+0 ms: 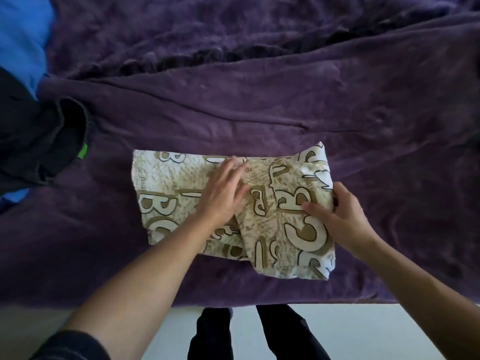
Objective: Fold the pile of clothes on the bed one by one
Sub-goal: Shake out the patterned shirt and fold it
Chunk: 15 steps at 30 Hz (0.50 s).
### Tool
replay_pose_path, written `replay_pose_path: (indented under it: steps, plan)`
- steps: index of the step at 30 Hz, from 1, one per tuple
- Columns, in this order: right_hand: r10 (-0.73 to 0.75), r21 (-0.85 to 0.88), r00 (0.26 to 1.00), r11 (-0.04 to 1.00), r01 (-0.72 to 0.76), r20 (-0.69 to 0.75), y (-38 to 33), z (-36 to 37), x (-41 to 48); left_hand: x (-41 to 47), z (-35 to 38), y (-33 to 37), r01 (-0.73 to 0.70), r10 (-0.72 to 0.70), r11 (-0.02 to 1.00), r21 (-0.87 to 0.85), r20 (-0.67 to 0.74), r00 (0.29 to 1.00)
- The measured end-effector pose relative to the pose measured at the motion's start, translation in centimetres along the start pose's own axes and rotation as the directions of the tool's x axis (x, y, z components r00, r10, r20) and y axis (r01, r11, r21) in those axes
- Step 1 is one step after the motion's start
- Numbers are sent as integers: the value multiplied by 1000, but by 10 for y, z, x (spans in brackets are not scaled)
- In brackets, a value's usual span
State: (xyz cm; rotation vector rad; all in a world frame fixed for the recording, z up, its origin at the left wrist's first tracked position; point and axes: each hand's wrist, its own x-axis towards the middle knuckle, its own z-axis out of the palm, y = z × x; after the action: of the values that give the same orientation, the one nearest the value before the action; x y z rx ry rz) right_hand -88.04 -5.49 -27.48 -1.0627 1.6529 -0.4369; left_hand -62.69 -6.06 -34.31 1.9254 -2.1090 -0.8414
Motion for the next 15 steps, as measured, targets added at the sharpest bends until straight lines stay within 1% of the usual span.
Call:
replay_pose_path:
  steps: [2,4,5,7,9,11,13,15]
  plan:
    - [-55,-123,998,991,53,-14,-36,17,-20,-25,-27,-8,119,-149,979,-167,-178,973]
    - [-113,-291,994,950,111,10,-72,47,-35,-53,-51,-30,221,-297,938,-267,-292,909]
    - [-146,-362,988,920,151,40,-87,67,-40,-68,-62,-44,274,-369,913,-303,-324,871]
    - [-208,-450,972,861,237,114,-113,113,-44,-97,-83,-74,365,-490,858,-362,-361,794]
    - [-227,-489,959,825,282,170,-130,166,-39,-123,-99,-103,412,-551,824,-388,-386,739]
    - [-201,-535,956,795,286,213,-140,224,-29,-145,-108,-131,437,-580,807,-398,-393,714]
    - [-150,-585,959,766,266,240,-142,280,-19,-162,-111,-157,449,-599,791,-415,-379,705]
    - [-78,-637,945,721,273,317,-135,322,-11,-174,-110,-179,458,-619,772,-441,-356,700]
